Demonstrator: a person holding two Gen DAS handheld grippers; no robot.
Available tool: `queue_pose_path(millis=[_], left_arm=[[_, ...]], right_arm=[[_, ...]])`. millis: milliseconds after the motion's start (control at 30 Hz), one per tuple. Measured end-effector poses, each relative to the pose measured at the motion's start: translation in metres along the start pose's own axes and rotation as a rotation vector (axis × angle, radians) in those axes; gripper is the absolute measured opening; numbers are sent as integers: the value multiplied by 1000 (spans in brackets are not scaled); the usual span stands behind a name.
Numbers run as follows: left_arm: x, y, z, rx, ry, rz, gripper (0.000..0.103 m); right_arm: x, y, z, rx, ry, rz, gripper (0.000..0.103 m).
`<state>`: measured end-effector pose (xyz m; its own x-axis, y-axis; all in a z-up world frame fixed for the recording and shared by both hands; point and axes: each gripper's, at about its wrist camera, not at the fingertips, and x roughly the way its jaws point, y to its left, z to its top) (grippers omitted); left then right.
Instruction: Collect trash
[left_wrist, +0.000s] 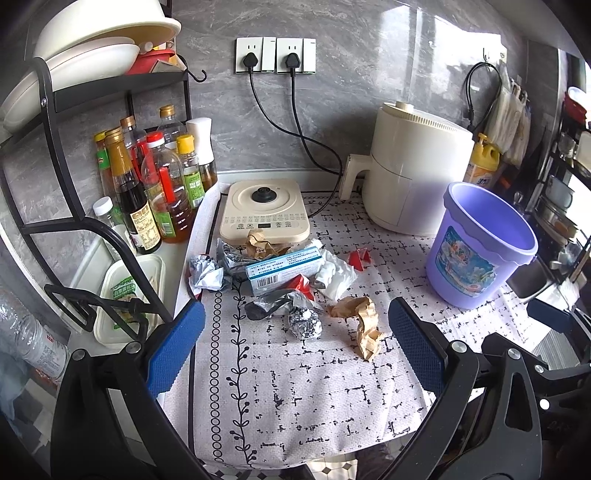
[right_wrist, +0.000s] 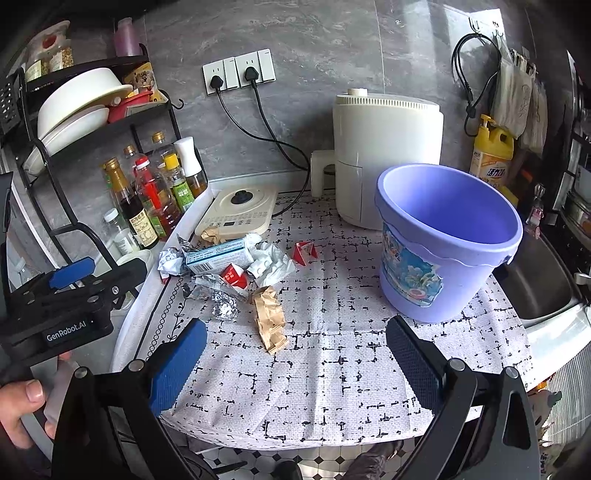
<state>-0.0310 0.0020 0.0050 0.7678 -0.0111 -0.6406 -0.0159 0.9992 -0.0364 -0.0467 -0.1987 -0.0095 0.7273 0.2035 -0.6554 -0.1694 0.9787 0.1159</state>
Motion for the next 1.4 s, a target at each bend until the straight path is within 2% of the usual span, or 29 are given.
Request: queue_pose_path(millis=[700,1400], left_arm=[[-12,-1,-4,9,-15,-24,99],[-10,3,-4,11,-18,-31,99]], right_arm=[[-15,-4,-8,36,-20,-25,95],[-13,1,-7,39,-24,-33,95]])
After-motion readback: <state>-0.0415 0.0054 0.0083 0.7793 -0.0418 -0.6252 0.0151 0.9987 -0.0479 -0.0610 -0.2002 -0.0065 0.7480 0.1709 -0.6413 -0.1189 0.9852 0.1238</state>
